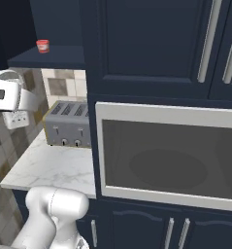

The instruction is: Pick the cheese from the fridge and the cheese grater from the cabinet and place them next to the salad bowl.

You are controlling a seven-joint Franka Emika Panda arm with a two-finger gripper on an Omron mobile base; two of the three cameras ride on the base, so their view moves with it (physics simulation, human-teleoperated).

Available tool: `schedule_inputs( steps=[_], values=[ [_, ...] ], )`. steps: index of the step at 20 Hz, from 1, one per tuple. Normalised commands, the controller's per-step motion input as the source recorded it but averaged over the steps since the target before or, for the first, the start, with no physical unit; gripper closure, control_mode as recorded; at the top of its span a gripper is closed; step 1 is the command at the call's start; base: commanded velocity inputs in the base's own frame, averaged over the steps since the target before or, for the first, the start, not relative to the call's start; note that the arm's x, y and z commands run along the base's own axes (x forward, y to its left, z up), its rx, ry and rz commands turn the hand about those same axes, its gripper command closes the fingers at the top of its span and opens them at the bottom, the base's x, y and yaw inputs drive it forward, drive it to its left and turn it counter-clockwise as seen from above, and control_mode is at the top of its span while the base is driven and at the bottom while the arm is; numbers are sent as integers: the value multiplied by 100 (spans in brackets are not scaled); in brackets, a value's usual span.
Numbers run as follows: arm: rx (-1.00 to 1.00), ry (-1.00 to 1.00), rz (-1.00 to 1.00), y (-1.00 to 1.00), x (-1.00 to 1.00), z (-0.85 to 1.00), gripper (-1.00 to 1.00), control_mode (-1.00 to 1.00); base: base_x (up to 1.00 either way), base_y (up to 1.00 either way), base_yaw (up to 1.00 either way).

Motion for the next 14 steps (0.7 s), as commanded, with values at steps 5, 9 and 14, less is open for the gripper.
schedule_inputs(
  steps=[5,9,14],
  values=[
    [0,0,0,0,0,0,100,-100,0,0,0],
    [0,0,0,0,0,0,100,100,-44,0,-2],
    [0,0,0,0,0,0,100,100,-100,-16,-15]
  ],
)
